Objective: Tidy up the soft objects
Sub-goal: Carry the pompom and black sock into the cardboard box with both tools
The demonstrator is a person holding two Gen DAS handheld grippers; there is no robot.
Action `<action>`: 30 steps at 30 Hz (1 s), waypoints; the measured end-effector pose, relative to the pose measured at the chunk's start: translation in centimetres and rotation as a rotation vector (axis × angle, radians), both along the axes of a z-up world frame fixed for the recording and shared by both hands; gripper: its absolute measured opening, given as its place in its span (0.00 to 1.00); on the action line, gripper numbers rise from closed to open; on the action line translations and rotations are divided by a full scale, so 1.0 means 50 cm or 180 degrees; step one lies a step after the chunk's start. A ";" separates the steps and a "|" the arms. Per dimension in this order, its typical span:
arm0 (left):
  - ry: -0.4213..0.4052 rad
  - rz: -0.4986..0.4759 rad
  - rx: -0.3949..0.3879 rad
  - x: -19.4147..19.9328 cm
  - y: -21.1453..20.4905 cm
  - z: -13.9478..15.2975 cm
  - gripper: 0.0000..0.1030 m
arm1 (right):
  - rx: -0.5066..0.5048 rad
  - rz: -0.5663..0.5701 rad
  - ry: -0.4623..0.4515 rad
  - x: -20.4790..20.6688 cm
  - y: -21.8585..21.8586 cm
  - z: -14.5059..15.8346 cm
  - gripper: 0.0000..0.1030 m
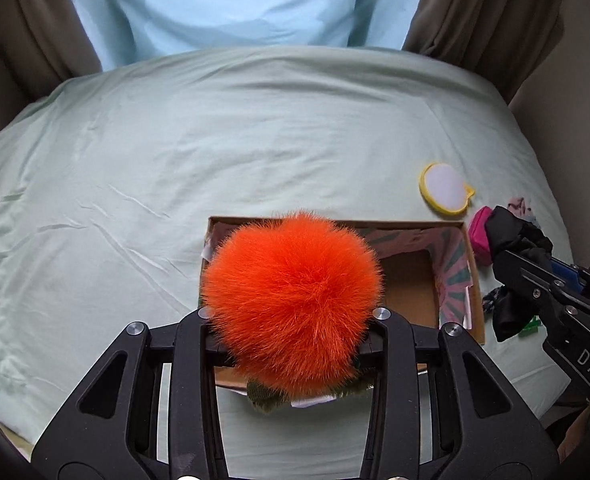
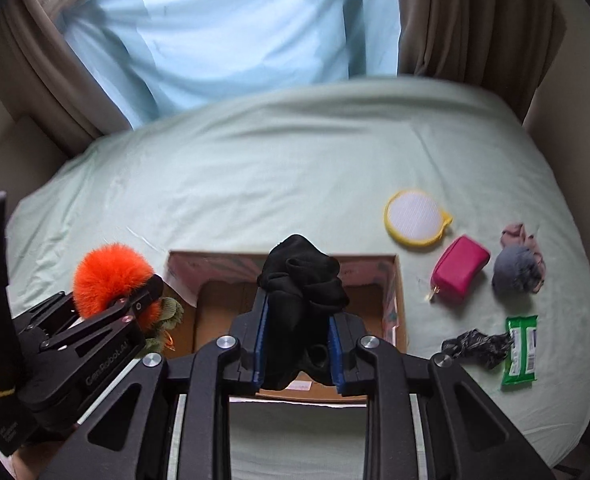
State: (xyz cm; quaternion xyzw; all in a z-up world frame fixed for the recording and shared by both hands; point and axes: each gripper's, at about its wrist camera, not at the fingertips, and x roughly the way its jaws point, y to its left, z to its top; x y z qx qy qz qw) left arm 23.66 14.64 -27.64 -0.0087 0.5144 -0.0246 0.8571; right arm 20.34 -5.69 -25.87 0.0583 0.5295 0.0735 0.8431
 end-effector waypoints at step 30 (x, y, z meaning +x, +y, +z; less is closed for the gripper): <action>0.1527 -0.0647 0.0117 0.136 -0.087 -0.315 1.00 | 0.0327 -0.0107 0.1630 0.190 -0.006 -0.353 1.00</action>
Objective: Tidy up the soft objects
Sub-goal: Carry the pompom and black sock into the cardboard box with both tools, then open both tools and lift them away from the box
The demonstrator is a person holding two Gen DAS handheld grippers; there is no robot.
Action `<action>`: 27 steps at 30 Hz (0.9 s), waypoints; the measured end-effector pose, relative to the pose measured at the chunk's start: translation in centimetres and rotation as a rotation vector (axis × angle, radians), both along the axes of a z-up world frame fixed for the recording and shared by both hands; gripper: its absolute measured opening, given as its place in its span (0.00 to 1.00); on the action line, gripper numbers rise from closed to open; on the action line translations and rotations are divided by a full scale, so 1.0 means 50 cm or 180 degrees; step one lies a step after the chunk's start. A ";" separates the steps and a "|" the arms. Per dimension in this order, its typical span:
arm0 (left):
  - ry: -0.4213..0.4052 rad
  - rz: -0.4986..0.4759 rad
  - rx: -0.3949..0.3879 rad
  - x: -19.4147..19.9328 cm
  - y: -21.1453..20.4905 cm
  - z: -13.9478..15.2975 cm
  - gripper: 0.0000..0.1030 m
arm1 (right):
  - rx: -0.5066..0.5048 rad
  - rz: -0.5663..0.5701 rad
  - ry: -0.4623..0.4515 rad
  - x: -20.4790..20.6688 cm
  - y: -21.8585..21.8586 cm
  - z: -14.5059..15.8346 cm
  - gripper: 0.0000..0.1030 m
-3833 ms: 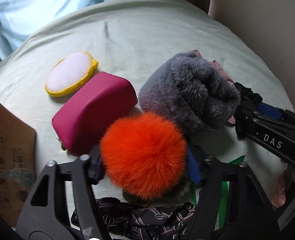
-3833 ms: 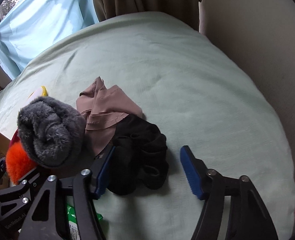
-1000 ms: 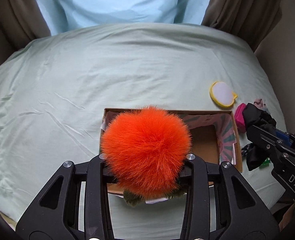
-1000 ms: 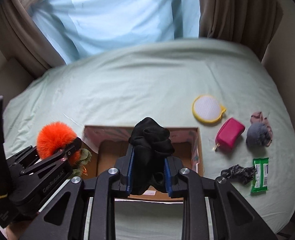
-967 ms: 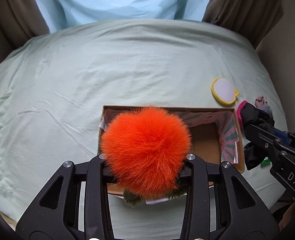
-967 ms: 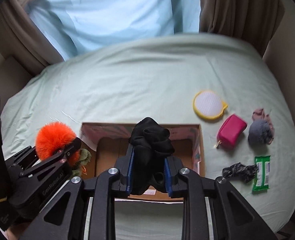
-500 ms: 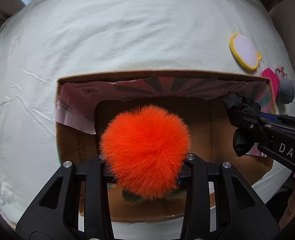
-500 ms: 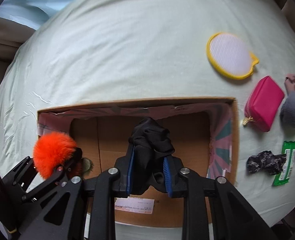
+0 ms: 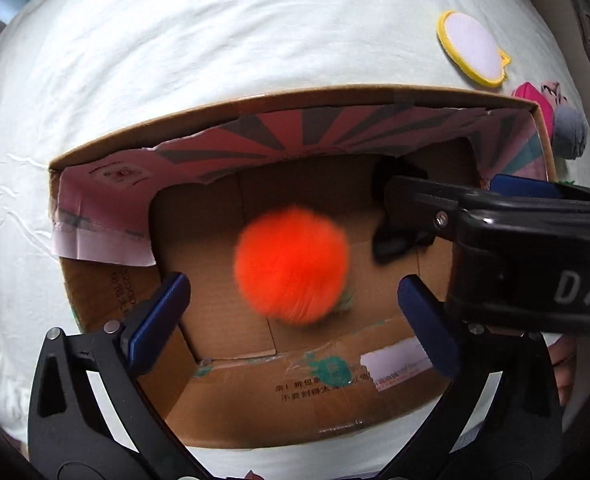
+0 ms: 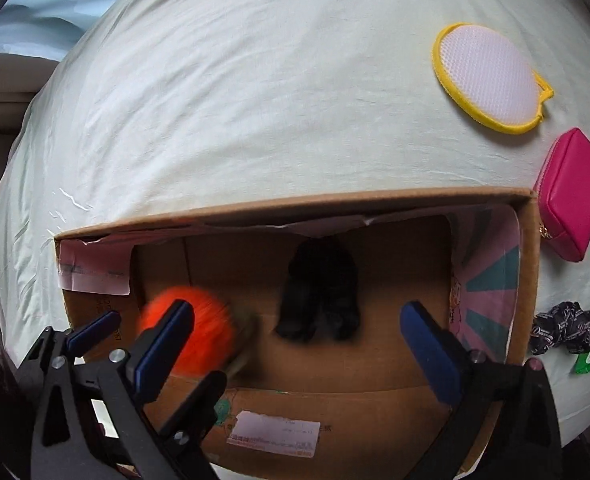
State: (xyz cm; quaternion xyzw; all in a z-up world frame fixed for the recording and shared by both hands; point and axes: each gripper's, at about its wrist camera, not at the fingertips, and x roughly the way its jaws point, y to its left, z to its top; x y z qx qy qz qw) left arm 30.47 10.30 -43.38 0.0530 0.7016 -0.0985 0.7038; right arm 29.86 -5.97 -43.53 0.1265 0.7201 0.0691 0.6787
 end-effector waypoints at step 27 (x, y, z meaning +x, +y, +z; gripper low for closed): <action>-0.0676 0.0159 -0.0124 -0.112 0.053 0.256 1.00 | -0.0122 0.0320 -0.0703 -0.086 0.003 0.281 1.00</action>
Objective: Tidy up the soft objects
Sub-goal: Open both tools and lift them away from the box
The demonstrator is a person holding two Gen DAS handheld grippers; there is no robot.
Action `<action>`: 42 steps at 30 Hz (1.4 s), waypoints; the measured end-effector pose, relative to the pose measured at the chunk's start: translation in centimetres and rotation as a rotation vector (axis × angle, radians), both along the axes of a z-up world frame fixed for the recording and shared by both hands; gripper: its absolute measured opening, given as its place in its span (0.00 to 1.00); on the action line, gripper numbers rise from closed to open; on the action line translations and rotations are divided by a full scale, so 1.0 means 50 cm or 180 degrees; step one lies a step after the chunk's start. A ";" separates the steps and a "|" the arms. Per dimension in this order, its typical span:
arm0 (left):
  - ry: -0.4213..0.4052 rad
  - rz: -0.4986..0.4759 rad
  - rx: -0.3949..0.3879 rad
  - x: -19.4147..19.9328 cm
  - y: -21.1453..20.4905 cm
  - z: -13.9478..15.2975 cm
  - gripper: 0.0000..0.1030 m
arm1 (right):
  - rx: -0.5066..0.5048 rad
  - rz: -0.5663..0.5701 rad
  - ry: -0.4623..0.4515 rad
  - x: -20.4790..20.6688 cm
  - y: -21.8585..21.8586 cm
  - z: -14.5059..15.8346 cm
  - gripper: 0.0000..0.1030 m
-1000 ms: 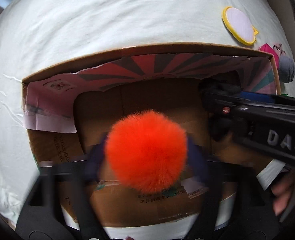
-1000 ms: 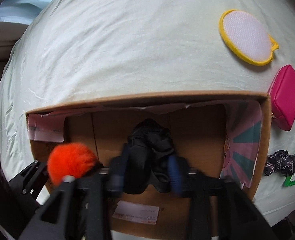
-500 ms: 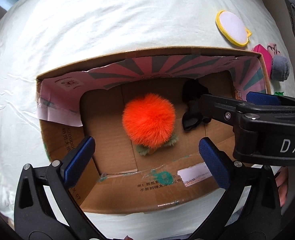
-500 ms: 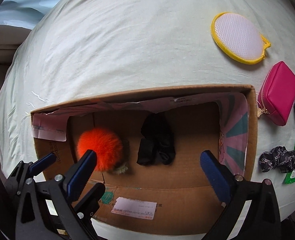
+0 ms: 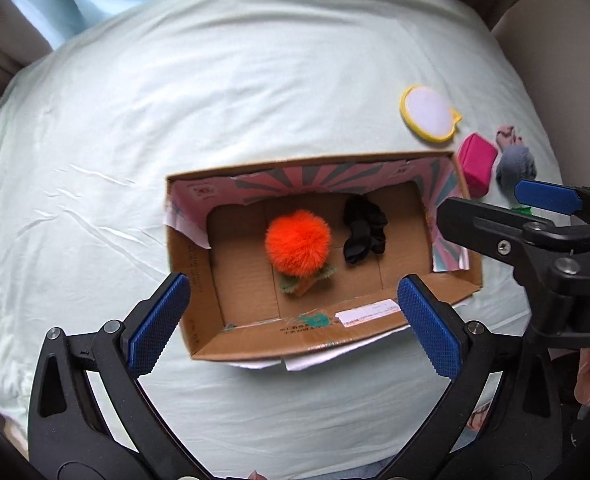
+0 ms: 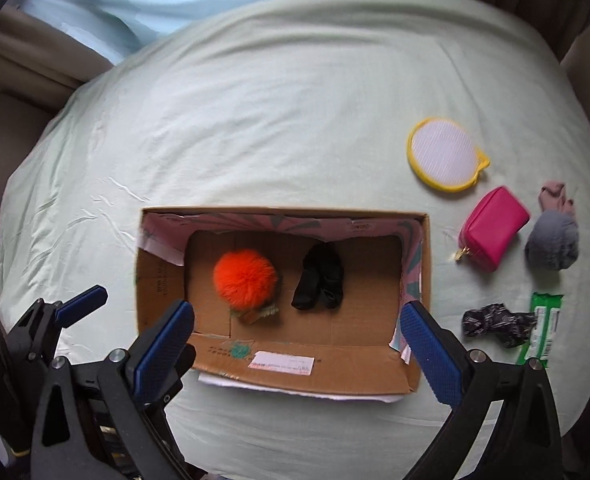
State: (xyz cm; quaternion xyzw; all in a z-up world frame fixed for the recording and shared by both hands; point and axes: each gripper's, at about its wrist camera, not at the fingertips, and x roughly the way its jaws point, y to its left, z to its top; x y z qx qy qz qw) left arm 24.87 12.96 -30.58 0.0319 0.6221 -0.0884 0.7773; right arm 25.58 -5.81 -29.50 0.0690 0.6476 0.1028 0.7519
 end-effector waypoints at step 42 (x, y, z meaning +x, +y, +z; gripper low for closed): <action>-0.2091 0.0066 -0.0458 -0.388 -0.149 0.481 1.00 | -0.0599 -0.1064 -0.2435 -0.534 -0.329 0.471 1.00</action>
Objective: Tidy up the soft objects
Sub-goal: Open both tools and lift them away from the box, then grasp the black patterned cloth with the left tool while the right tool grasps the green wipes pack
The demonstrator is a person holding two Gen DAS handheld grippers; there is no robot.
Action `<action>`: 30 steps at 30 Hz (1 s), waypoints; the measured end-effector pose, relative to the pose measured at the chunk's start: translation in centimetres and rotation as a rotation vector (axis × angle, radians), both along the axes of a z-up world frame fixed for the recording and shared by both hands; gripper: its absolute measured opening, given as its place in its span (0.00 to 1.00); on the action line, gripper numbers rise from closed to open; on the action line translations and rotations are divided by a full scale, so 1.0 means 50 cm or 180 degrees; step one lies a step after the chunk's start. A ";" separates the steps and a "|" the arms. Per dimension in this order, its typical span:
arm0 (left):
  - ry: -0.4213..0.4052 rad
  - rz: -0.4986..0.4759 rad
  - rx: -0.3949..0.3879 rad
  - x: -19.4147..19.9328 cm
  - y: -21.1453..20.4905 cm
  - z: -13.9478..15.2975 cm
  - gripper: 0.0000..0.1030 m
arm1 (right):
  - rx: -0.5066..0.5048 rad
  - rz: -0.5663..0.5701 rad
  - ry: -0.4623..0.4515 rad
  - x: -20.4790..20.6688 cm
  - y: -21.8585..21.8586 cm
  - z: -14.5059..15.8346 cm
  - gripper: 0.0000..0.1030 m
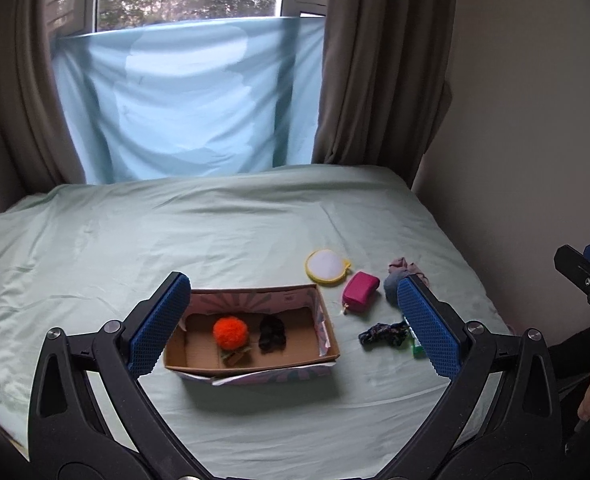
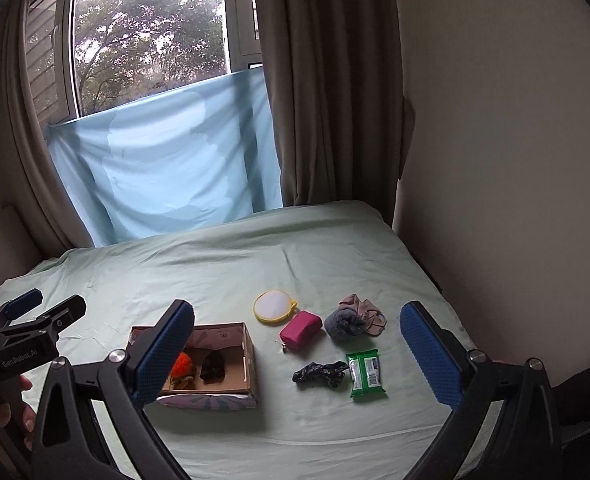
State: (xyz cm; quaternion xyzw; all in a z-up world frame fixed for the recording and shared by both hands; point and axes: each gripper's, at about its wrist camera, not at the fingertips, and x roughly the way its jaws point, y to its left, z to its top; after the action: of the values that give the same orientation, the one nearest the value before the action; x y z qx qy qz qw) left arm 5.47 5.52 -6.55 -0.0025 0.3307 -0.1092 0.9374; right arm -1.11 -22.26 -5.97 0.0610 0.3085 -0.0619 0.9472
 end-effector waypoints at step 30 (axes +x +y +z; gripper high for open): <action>0.0956 0.0468 0.0045 0.228 -0.496 -0.572 0.99 | 0.0230 0.0498 0.0763 0.283 -0.364 -0.575 1.00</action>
State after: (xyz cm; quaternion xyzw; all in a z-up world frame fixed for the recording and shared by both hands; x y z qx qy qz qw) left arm 16.86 -19.26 -35.15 -0.0365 0.4668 -0.0364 0.8828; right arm 13.05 -40.44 -34.72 0.0630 0.4253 0.0164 0.9027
